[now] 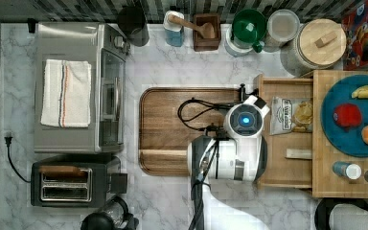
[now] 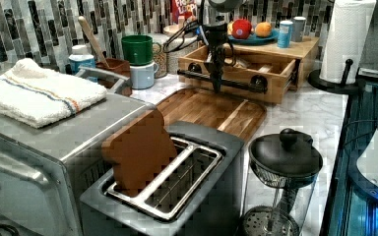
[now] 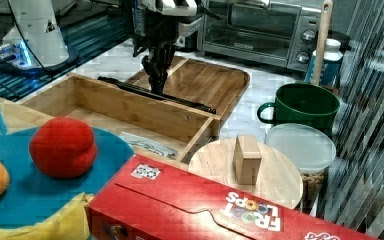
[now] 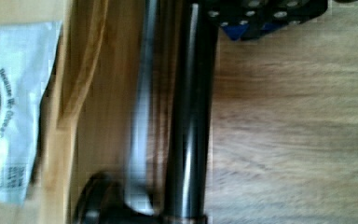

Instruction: Close the drawer.

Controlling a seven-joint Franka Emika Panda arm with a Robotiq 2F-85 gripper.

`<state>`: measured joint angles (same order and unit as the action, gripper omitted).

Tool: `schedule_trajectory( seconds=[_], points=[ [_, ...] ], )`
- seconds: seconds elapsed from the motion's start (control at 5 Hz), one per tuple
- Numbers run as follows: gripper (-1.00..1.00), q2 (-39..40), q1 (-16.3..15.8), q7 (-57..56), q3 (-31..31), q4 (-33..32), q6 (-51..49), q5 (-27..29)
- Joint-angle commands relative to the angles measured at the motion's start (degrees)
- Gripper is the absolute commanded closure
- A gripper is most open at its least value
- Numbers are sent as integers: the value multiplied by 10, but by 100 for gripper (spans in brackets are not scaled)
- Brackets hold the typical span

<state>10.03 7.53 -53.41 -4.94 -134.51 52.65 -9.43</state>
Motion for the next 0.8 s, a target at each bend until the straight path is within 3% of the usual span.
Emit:
schedule_trajectory(
  seconds=[0.2,0.4,0.8],
  points=[
    [100,3,69,-88,-72,89,83,-50],
    [100,26,91,-149,-79,98,111,-26],
    [100,35,106,-198,-115,142,63,-25]
  ],
)
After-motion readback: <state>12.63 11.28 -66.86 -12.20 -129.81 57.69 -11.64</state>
